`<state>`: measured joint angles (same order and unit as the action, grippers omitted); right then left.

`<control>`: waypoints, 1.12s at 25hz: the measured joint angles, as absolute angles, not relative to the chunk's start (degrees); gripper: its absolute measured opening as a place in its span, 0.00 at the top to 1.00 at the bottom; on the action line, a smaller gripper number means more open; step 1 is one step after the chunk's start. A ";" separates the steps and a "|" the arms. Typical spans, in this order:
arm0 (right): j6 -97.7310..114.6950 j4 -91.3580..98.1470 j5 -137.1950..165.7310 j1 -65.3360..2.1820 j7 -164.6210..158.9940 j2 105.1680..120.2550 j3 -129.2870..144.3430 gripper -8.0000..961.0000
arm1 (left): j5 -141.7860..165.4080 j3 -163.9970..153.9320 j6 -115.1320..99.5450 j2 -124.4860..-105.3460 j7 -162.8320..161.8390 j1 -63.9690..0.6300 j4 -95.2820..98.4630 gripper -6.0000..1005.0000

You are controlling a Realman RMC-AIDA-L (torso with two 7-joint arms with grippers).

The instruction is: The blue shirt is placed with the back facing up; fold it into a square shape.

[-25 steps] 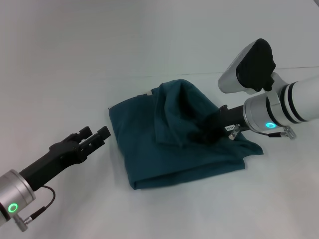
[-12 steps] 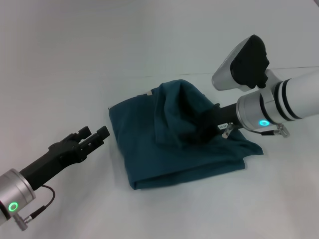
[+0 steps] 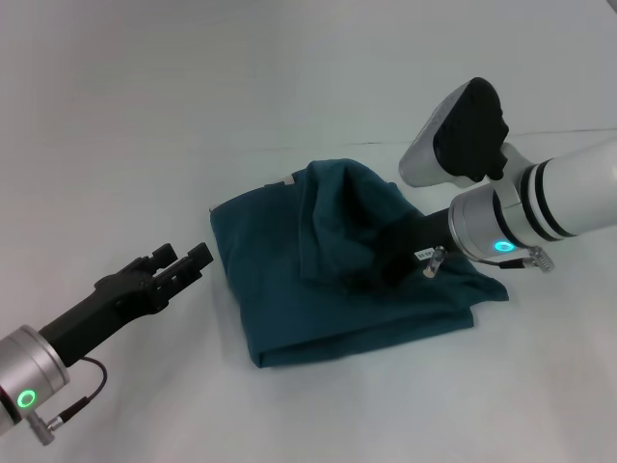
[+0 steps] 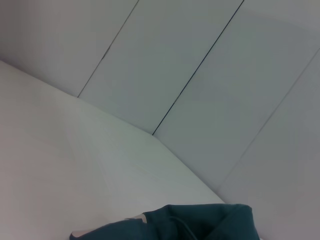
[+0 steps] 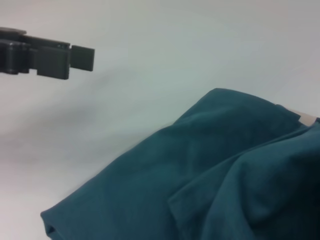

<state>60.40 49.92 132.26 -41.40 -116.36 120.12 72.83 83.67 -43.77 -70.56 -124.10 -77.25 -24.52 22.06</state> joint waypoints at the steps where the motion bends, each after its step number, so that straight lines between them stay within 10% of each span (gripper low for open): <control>1: 60.36 49.92 132.26 -41.40 -116.36 120.12 73.06 0.36 | 83.67 -43.77 -70.51 -124.10 -77.25 -24.54 22.06 0.25; 28: 56.23 49.83 135.26 -41.54 -119.12 120.04 76.99 0.40 | 83.67 -43.77 -70.11 -124.10 -77.26 -24.91 22.06 0.25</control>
